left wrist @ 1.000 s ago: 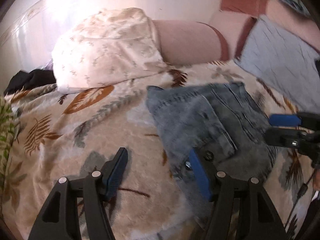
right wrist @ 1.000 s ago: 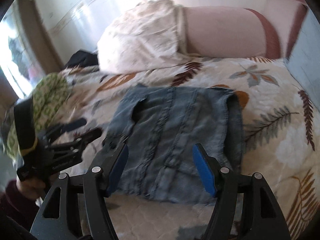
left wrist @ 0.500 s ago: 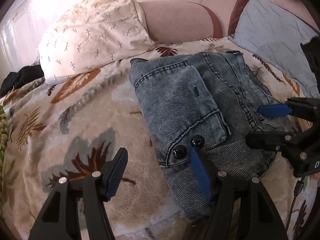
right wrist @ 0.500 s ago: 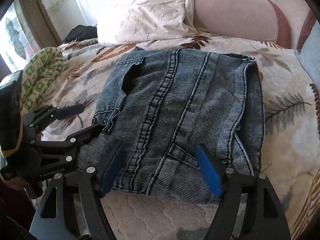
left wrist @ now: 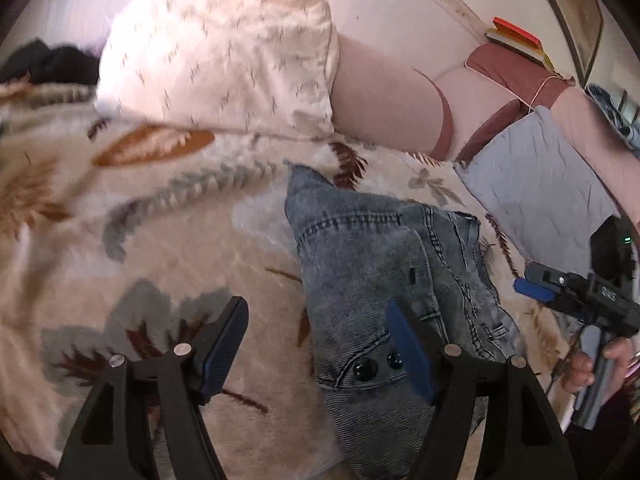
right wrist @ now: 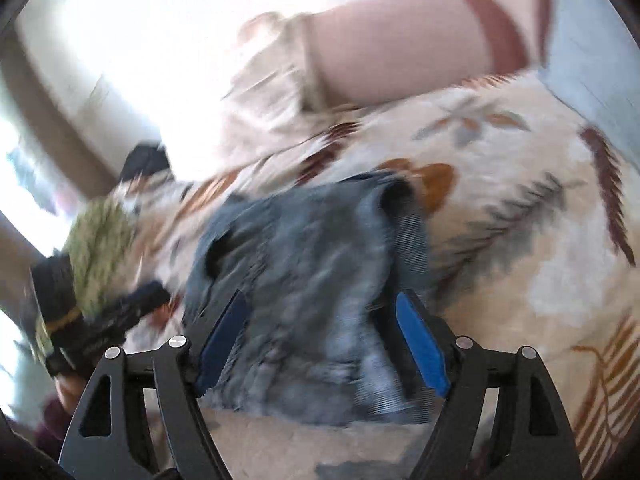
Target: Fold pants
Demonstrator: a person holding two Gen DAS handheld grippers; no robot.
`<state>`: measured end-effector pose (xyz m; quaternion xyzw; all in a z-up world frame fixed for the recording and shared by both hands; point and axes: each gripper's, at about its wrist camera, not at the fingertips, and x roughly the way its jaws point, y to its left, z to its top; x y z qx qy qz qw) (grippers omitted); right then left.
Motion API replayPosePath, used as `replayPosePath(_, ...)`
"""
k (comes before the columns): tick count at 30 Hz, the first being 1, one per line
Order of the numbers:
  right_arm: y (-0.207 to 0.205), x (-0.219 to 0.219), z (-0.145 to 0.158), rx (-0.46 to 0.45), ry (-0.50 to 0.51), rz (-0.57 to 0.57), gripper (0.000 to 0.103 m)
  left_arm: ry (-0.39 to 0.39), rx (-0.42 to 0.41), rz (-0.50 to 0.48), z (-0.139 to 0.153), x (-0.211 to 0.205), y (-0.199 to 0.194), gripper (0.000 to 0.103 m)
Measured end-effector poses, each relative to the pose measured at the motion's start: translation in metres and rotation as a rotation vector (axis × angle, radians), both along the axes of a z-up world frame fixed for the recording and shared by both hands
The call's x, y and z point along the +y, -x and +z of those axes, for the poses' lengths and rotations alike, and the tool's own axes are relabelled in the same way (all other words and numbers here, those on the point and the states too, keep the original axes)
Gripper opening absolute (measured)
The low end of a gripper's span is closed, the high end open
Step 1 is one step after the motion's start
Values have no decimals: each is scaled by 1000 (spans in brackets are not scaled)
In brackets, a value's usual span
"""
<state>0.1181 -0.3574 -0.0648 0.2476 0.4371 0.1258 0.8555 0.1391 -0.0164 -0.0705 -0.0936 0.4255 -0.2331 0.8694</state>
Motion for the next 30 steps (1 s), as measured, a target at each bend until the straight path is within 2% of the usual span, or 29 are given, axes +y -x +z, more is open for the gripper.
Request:
replayPosePath(4,-11,-31,-20,99,-103,-73,79,5,24,-30,-6,-12,2,87)
replayPosePath(8,-20,-43,-32,152,-150,-106,79,25,45,-69,-8,-20,3,94)
replayPosePath(12,-25,-36,-43,209,-164,-74,79,47,92,-102,-17,-26,1,95)
replayPosePath(16,-28,-23,-57,281,-151,-33,79,69,105,-129,-21,-33,-1,96)
replayPosePath(20,-29,-20,-60,272,-172,-18,85,95,145,-155,-29,-40,-3,96)
replayPosePath(24,-33,-12,-64,261,-191,17,88,94,140,-163,-31,-47,-2,96)
replayPosePath(28,-36,-1,-65,233,-221,57,88,97,132,-156,-31,-48,-1,96)
replayPosePath(30,-37,2,-64,225,-229,71,84,101,123,-150,-29,-47,0,94)
